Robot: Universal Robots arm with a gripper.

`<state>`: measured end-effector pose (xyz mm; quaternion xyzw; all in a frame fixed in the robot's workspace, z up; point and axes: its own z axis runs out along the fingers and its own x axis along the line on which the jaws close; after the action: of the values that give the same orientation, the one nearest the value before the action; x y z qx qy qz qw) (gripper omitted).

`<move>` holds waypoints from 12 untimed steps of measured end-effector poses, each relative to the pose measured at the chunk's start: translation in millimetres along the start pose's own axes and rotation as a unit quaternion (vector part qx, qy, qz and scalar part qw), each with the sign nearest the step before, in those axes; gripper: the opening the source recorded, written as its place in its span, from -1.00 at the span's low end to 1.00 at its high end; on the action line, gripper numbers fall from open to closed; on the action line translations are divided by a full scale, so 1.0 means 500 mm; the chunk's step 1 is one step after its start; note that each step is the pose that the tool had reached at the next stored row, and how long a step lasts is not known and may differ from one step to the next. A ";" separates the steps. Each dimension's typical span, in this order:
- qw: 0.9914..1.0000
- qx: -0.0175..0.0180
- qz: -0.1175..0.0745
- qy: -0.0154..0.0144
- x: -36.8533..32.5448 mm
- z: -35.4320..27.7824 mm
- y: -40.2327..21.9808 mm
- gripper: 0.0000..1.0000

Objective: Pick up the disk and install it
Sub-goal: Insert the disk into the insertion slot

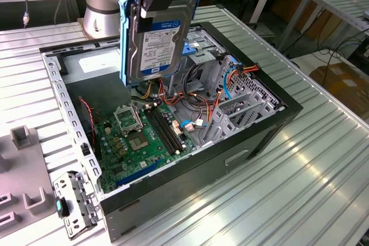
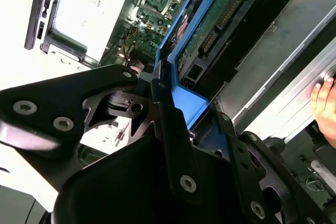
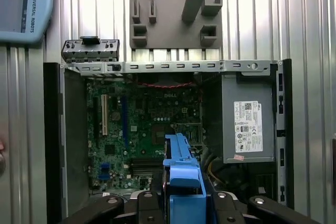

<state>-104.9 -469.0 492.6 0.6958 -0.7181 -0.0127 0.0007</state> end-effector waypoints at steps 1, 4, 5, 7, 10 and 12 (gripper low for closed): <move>1.000 0.000 0.000 0.000 0.000 0.000 -0.003 -0.26; 1.000 0.000 0.000 0.000 0.001 0.000 -0.016 -0.26; 1.000 0.000 0.000 0.000 0.002 0.000 -0.018 -0.26; 1.000 0.000 0.000 0.000 0.007 0.000 -0.019 -0.26; 1.000 0.000 0.000 0.000 0.021 0.000 -0.020 -0.26; 1.000 0.000 0.000 0.000 0.029 0.000 -0.020 -0.26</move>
<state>-95.3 -483.7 492.2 0.6958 -0.7181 -0.0126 0.0007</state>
